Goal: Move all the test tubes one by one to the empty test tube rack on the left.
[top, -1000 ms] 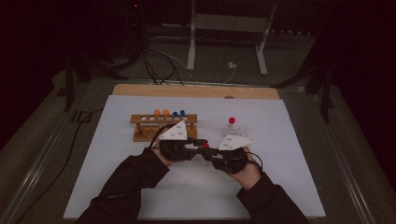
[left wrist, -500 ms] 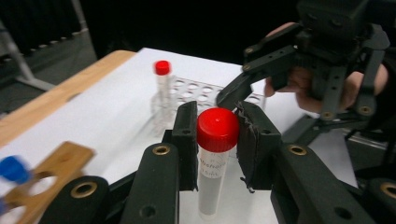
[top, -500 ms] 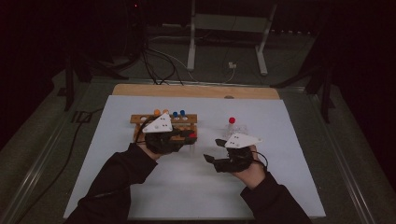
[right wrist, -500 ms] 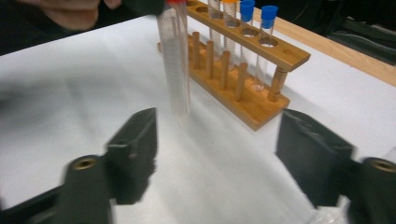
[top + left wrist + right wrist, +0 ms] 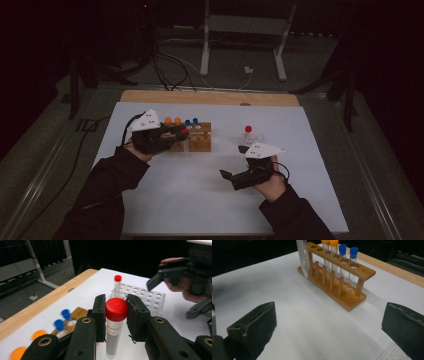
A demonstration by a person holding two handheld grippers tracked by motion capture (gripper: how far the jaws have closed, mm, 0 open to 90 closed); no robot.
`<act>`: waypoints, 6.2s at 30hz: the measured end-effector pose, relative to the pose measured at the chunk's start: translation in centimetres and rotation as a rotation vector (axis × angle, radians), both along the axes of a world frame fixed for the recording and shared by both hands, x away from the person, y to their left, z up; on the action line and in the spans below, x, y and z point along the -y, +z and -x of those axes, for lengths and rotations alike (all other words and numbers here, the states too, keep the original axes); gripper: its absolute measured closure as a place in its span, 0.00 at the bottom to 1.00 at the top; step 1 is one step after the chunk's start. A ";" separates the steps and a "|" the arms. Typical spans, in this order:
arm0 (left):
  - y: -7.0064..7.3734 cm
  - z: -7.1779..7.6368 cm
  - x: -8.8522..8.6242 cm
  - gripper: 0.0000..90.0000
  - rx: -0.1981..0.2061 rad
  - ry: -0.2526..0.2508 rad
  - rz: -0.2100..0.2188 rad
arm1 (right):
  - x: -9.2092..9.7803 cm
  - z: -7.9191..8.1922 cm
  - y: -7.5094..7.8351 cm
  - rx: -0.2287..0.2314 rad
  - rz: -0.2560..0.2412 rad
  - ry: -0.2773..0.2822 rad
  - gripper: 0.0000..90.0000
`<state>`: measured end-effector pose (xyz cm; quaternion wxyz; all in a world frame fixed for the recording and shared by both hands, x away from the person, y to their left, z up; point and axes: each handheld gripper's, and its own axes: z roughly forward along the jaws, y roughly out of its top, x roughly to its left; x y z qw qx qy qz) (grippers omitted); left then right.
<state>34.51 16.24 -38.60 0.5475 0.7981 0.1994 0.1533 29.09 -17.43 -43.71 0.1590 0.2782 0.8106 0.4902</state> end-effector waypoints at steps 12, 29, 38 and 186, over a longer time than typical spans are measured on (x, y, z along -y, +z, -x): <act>1.5 -1.5 -4.2 0.80 0.031 0.139 0.018 | 0.3 -0.1 0.1 -0.005 -0.022 0.015 0.00; -0.4 -5.3 -6.4 0.80 0.036 0.313 0.054 | 0.6 -0.1 0.2 -0.004 -0.021 0.014 0.00; -2.8 -6.2 -5.9 0.80 -0.004 0.320 0.033 | 0.9 -0.1 0.1 -0.008 -0.027 0.012 0.00; -3.0 2.6 6.2 0.27 -0.089 -0.179 0.000 | -3.1 -1.3 -0.1 -0.027 0.111 0.118 0.83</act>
